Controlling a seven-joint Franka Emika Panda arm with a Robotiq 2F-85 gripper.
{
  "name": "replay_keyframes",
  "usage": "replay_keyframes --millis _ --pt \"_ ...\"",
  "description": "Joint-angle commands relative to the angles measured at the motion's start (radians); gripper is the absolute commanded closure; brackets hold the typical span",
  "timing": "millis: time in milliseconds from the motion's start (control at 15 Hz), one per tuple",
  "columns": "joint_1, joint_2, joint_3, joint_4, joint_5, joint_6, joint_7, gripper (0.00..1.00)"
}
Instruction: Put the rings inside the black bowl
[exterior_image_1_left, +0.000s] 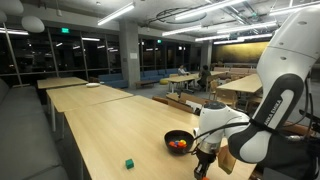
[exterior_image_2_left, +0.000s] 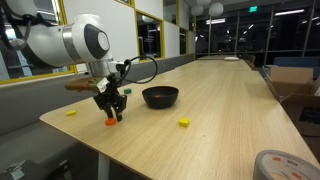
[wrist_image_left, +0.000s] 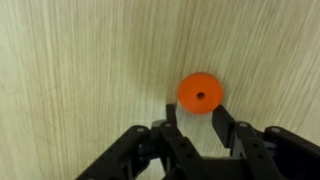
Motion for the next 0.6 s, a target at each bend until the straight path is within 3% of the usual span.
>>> replay_keyframes --millis 0,533 --pt "-0.027 -0.02 -0.029 0.001 -0.015 -0.01 -0.018 0.81" --pt "-0.04 -0.017 -0.048 0.006 -0.02 -0.01 -0.011 0.81"
